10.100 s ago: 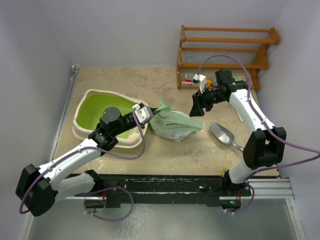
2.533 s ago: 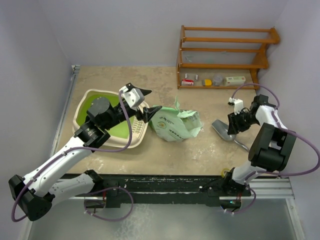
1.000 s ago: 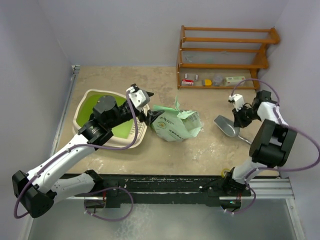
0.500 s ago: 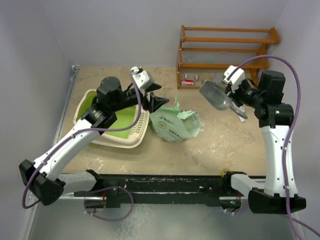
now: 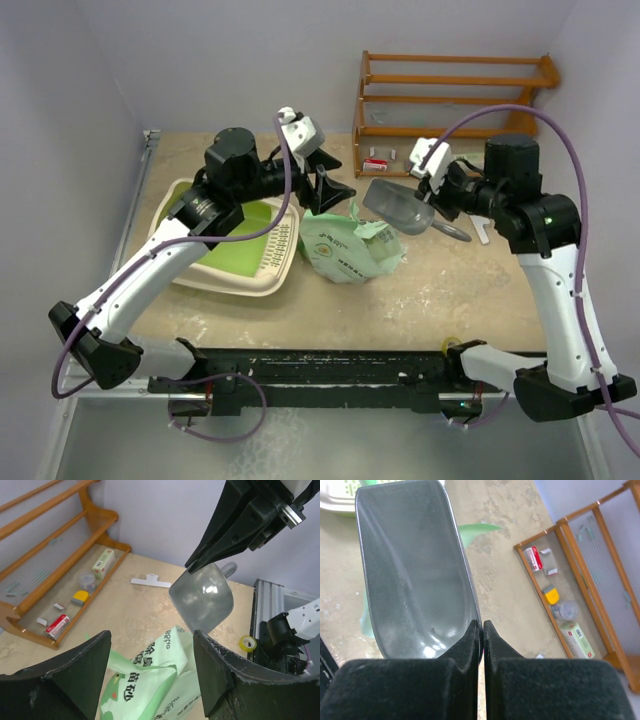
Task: Fill the litter box with clean litter
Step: Pick up the spatula from the center of the board.
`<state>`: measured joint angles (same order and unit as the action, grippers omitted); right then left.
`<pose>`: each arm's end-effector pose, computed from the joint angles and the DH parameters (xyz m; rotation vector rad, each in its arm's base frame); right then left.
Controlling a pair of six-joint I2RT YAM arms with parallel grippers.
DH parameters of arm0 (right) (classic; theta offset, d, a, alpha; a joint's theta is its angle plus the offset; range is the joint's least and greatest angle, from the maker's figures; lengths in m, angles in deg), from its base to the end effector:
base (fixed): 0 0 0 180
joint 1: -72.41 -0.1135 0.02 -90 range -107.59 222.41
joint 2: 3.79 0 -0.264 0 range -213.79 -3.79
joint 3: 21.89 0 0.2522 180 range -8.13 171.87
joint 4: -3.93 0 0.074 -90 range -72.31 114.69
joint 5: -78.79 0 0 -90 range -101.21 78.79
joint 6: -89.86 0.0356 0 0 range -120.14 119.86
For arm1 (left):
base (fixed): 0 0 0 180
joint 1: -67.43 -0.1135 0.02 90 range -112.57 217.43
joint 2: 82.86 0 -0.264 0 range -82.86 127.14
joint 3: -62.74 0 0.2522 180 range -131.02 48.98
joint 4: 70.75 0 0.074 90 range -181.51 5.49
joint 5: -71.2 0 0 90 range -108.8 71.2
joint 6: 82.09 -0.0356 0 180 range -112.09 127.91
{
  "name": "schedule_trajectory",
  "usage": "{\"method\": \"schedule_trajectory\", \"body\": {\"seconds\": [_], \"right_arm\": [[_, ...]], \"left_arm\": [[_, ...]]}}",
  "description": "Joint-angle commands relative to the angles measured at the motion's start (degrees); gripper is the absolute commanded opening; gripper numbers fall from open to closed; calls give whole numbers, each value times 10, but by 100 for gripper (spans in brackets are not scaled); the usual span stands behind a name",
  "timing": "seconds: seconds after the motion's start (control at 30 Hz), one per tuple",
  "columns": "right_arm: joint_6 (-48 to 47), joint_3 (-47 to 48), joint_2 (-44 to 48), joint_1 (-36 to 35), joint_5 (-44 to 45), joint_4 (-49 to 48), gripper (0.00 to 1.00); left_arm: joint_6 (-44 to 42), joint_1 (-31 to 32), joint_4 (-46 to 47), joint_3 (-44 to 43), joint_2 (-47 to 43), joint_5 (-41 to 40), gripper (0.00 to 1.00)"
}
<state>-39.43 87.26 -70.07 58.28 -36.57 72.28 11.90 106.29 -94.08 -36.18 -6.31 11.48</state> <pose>0.1849 0.0623 0.4811 -1.1261 1.6207 0.1604 0.2197 -0.2000 0.4645 0.8971 1.4172 -0.9905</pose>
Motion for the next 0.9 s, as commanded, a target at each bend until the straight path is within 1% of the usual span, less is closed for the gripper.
{"method": "schedule_trajectory", "body": {"seconds": [0.0, 0.13, 0.27, 0.43, 0.6, 0.73, 0.87], "right_arm": [[22, -2, 12, -50, 45, -17, 0], [38, 15, -5, -102, 90, -19, 0], [43, 22, -17, -152, 136, -28, 0], [53, 13, -20, -194, 189, -52, 0], [60, 6, -13, -205, 225, -84, 0], [60, 5, -4, -206, 224, -91, 0], [58, -13, 15, -207, 212, -99, 0]], "left_arm": [[10, 19, -18, -26, 4, 2, 64], [4, 35, -52, -47, 18, 7, 62], [-13, 50, -85, -61, 23, -9, 62], [-20, 52, -108, -60, 21, -22, 59], [-28, 52, -138, -59, 22, -39, 56], [-28, 52, -141, -59, 23, -50, 54], [-17, 52, -128, -61, 30, -49, 48]]}}
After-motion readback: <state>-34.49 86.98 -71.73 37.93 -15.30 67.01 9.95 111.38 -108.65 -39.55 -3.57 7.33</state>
